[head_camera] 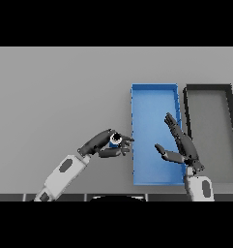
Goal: Pick up the blue pipe and place it into the blue bin.
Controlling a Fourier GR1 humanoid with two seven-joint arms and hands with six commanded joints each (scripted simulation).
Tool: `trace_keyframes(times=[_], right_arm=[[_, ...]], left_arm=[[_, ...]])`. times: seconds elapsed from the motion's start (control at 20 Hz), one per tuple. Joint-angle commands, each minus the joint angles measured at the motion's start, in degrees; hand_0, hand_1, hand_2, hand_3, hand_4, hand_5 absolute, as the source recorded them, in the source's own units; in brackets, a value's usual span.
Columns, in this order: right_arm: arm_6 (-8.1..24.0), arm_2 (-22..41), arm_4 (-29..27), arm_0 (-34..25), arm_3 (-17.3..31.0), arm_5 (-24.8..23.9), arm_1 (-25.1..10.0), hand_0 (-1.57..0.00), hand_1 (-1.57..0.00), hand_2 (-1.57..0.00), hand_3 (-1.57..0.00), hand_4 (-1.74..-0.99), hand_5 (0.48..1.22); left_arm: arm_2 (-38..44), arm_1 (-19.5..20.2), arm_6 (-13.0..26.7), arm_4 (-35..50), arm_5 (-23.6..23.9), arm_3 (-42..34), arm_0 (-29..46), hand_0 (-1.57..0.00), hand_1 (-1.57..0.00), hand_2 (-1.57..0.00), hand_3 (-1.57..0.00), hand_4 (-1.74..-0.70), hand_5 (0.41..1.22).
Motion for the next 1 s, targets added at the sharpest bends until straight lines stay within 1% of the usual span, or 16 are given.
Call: trace_keyframes(times=[0.0, 0.05, 0.2, 0.25, 0.35, 0.4, 0.5, 0.55, 0.6, 0.65, 0.7, 0.75, 0.8, 0.85, 0.9, 0.95], right_arm=[[2.3, 0.2, -2.0, -1.2, -1.1, 1.7, -1.4, 0.0, 0.0, 0.0, 0.0, -1.232, 0.55], [4.0, -0.1, -4.2, -2.8, -2.8, 3.4, -3.6, 0.0, 0.0, 0.0, 0.0, -1.25, 0.532], [9.3, 3.9, -5.6, -6.6, -7.2, 6.7, -6.2, 0.0, 0.0, 0.0, 0.0, -1.286, 0.52], [10.5, 4.3, -7.2, -8.2, -8.0, 7.6, -6.8, 0.0, 0.0, 0.0, 0.0, -1.297, 0.523], [14.4, 6.8, -8.1, -11.7, -8.8, 8.5, -6.9, 0.0, 0.0, 0.0, 0.0, -1.301, 0.52], [14.7, 7.7, -8.5, -12.1, -9.9, 9.4, -7.4, 0.0, 0.0, 0.0, 0.0, -1.297, 0.522], [17.3, 9.4, -9.8, -15.8, -10.7, 10.1, -7.6, 0.0, 0.0, 0.0, 0.0, -1.297, 0.526], [18.5, 9.9, -9.8, -18.4, -9.7, 10.2, -7.4, 0.0, 0.0, 0.0, 0.0, -1.3, 0.529], [18.8, 10.6, -9.6, -19.9, -8.9, 11.5, -7.7, 0.0, 0.0, 0.0, 0.0, -1.303, 0.532], [19.1, 11.4, -9.3, -21.1, -8.7, 12.1, -7.5, 0.0, 0.0, 0.0, 0.0, -1.304, 0.532], [19.3, 11.9, -9.9, -22.4, -8.3, 12.7, -7.2, 0.0, 0.0, 0.0, 0.0, -1.294, 0.532], [20.3, 12.8, -9.9, -23.9, -7.5, 13.0, -6.7, 0.0, 0.0, 0.0, 0.0, -1.282, 0.53], [21.2, 13.7, -10.0, -25.3, -7.2, 13.2, -5.9, 0.0, 0.0, 0.0, 0.0, -1.27, 0.53], [22.3, 14.4, -10.2, -27.6, -5.5, 13.3, -4.7, 0.0, 0.0, 0.0, 0.0, -1.26, 0.531], [21.7, 15.0, -9.5, -28.2, -4.2, 13.9, -3.9, 0.0, 0.0, 0.0, 0.0, -1.251, 0.535], [22.7, 15.7, -9.0, -29.5, -2.9, 13.9, -2.8, 0.0, 0.0, 0.0, 0.0, -1.241, 0.532]], left_arm=[[-0.4, 0.0, -0.5, -0.5, 0.0, -0.3, 0.6, -1.57, -1.57, -1.57, -1.44, -1.73, 1.221], [-0.3, -0.1, -0.2, -0.4, 0.3, -0.4, 0.6, -1.57, -1.57, -1.57, -1.44, -1.73, 1.221], [0.0, -0.6, 0.6, -0.2, 0.0, 0.1, -0.2, -1.57, -1.57, -1.57, -1.44, -1.73, 1.221], [0.1, -0.6, 0.4, -0.3, 0.0, 0.2, -0.2, -1.57, -1.57, -1.57, -1.44, -1.73, 1.221], [-0.1, -1.3, 1.7, -0.8, 0.4, 0.5, -0.9, -1.57, -1.57, -1.57, -1.44, -1.73, 1.221], [0.1, -1.1, 1.7, -0.8, 0.4, 0.4, -1.0, -1.57, -1.57, -1.57, -1.44, -1.73, 1.221], [0.1, -1.2, 1.2, -1.5, 0.4, 1.1, -1.0, -1.57, -1.57, -1.57, -1.43, -1.73, 1.221], [0.1, -0.8, 0.8, -1.3, 0.1, 0.6, -0.8, -1.57, -1.57, -1.57, -1.44, -1.73, 1.221], [0.5, -1.2, 0.5, -1.3, 0.0, 1.6, -1.1, -1.57, -1.57, -1.57, -1.44, -1.73, 1.221], [-0.1, -1.5, 0.8, -1.3, -0.1, 1.1, -0.8, -1.57, -1.57, -1.57, -1.44, -1.73, 1.221], [-0.1, -1.6, 0.5, -1.4, -0.2, 1.4, -0.8, -1.57, -1.57, -1.57, -1.44, -1.73, 1.221], [-0.2, -2.0, 0.3, -1.4, -0.4, 1.6, -0.8, -1.57, -1.57, -1.57, -1.44, -1.73, 1.221], [0.3, -2.2, -0.5, -1.2, -0.7, 2.0, -1.4, -1.57, -1.57, -1.57, -1.45, -1.73, 1.221], [0.5, -1.9, -0.7, -0.9, -1.2, 2.4, -1.6, -1.57, -1.57, -1.57, -1.47, -1.73, 1.221], [1.0, -1.6, -1.7, -0.6, -1.7, 2.6, -1.6, -1.57, -1.57, -1.57, -1.48, -1.73, 1.221], [1.2, -1.6, -1.3, -0.1, -2.2, 2.7, -1.6, -1.57, -1.57, -1.57, -1.49, -1.73, 1.221]])
